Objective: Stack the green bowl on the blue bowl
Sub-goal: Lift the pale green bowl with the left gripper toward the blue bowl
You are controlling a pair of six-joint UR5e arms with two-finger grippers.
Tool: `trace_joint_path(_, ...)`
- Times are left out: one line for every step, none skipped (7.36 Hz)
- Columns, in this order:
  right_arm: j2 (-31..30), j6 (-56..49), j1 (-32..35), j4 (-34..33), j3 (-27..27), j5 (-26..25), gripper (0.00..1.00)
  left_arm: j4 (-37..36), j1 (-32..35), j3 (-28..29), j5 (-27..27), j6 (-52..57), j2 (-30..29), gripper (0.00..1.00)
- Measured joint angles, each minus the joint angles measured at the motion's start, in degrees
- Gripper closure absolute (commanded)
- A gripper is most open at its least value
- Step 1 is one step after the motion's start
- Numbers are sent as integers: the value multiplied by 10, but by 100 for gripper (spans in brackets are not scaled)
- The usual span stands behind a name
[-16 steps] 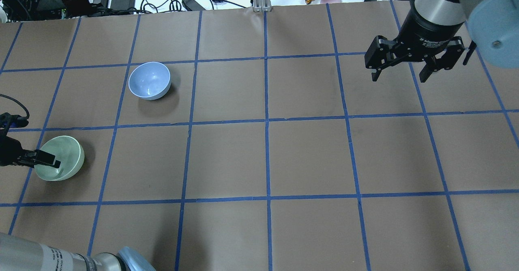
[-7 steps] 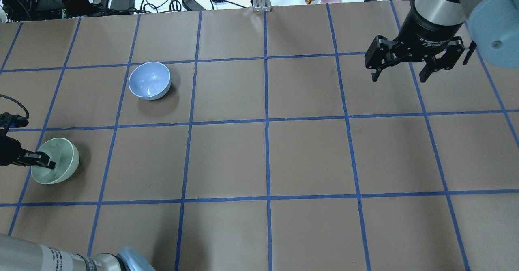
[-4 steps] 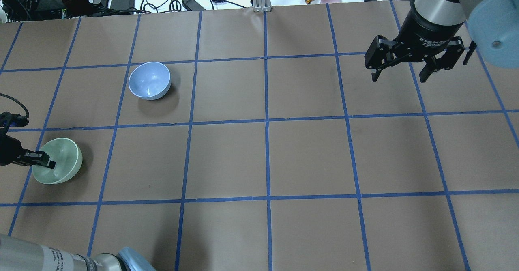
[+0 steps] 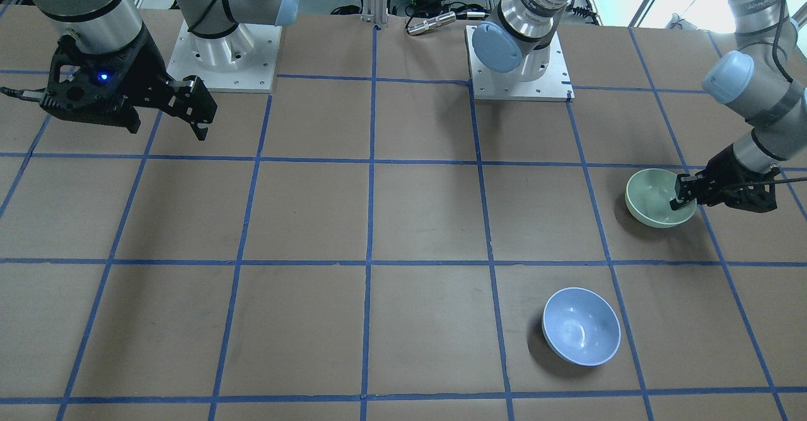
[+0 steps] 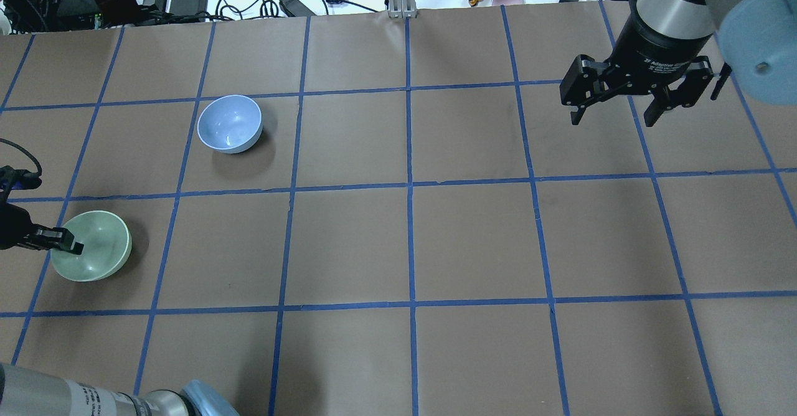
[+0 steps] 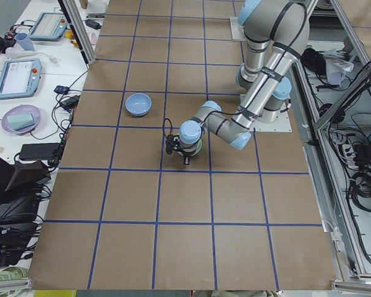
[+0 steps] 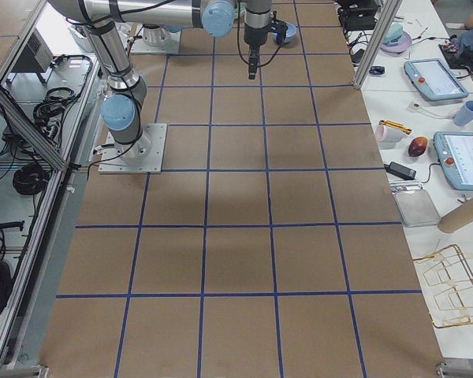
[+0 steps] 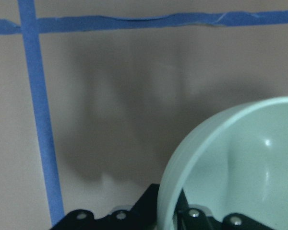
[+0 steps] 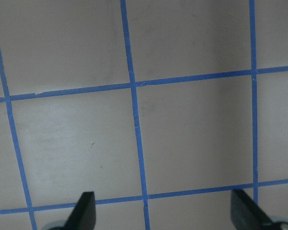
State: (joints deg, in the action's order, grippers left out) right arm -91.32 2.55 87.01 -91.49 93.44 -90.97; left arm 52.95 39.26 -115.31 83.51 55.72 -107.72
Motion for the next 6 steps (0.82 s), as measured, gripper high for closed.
trace_joint_path(0, 0, 0, 0, 0, 0, 0, 5, 2, 3, 0, 0, 4, 100)
trace_joint_path(0, 0, 0, 0, 0, 0, 0, 22, 6, 14, -1, 0, 9, 100)
trace_joint_path(0, 0, 0, 0, 0, 0, 0, 51, 10, 32, -1, 0, 14, 100)
trace_joint_path(0, 0, 0, 0, 0, 0, 0, 79, 12, 50, -2, 0, 16, 100)
trace_joint_path(0, 0, 0, 0, 0, 0, 0, 93, 13, 63, -2, 0, 18, 100)
trace_joint_path(0, 0, 0, 0, 0, 0, 0, 103, 18, 78, -2, -2, 22, 100)
